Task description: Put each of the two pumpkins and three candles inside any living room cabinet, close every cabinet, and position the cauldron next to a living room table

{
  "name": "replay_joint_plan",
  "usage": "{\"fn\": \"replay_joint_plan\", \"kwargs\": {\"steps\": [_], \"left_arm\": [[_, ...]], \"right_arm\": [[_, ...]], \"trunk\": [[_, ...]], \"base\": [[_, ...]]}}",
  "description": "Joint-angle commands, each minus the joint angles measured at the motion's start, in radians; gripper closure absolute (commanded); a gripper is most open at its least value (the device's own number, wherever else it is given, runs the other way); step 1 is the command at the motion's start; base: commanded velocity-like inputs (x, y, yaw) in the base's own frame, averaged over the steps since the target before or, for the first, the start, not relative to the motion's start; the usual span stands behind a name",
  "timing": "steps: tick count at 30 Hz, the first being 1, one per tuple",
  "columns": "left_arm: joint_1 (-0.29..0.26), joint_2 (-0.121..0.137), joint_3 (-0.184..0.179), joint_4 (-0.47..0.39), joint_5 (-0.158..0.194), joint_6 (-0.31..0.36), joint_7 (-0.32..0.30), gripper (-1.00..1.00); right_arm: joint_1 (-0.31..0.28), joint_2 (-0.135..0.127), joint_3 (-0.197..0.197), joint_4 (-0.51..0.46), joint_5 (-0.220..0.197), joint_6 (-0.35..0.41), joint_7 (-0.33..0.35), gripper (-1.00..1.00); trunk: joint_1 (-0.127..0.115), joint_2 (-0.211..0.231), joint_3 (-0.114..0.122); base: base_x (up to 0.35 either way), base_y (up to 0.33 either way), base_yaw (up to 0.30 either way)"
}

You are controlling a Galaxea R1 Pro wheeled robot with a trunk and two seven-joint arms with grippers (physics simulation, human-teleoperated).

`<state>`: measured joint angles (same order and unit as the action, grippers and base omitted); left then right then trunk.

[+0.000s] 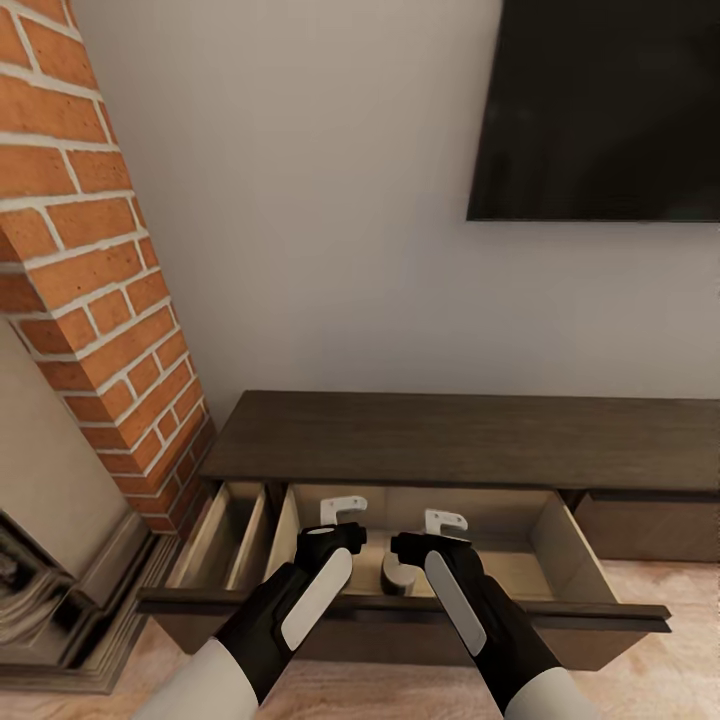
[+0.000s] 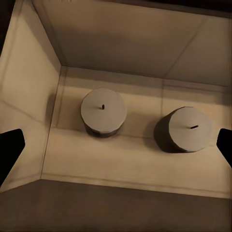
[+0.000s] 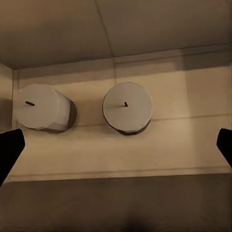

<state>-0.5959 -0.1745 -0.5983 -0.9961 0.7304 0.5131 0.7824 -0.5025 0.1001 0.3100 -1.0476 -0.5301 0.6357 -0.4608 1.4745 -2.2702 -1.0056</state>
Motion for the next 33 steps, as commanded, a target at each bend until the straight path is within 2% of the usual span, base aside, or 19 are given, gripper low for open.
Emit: {"fn": "replay_joint_plan", "kwargs": {"steps": [1, 11, 16, 23, 29, 33], "left_arm": [[-0.001, 0.0, -0.001, -0.001, 0.006, 0.002, 0.007, -1.0], [-0.001, 0.0, -0.001, -0.001, 0.006, 0.004, 0.006, -1.0], [-0.001, 0.0, 0.017, -0.001, 0.007, 0.004, 0.006, -1.0], [-0.001, 0.0, 0.018, -0.001, 0.007, 0.004, 0.003, -1.0], [-0.001, 0.0, 0.063, -0.001, 0.007, 0.025, -0.004, -1.0], [-0.001, 0.0, 0.068, -0.001, 0.007, 0.028, -0.004, -1.0]], "right_arm": [[-0.001, 0.0, 0.003, -0.001, -0.009, 0.001, -0.01, -1.0], [-0.001, 0.0, 0.0, -0.002, -0.012, 0.001, -0.01, -1.0], [-0.001, 0.0, -0.003, -0.003, -0.013, 0.004, -0.01, -1.0], [-0.001, 0.0, -0.003, -0.003, -0.017, 0.006, -0.01, -1.0], [-0.001, 0.0, -0.004, -0.003, -0.018, 0.006, -0.009, -1.0], [-0.001, 0.0, -0.004, -0.003, -0.019, 0.007, -0.009, -1.0]], "trunk": [[-0.004, 0.007, 0.002], [-0.042, 0.077, 0.034], [-0.062, 0.112, 0.049], [-0.088, 0.161, 0.071], [-0.111, 0.203, 0.09], [-0.127, 0.231, 0.103]], "base": [[-0.006, 0.0, 0.0], [-0.052, 0.0, 0.0], [-0.115, 0.0, 0.0], [-0.002, 0.0, 0.0], [0.0, 0.0, 0.0], [0.0, 0.0, 0.0]]}}
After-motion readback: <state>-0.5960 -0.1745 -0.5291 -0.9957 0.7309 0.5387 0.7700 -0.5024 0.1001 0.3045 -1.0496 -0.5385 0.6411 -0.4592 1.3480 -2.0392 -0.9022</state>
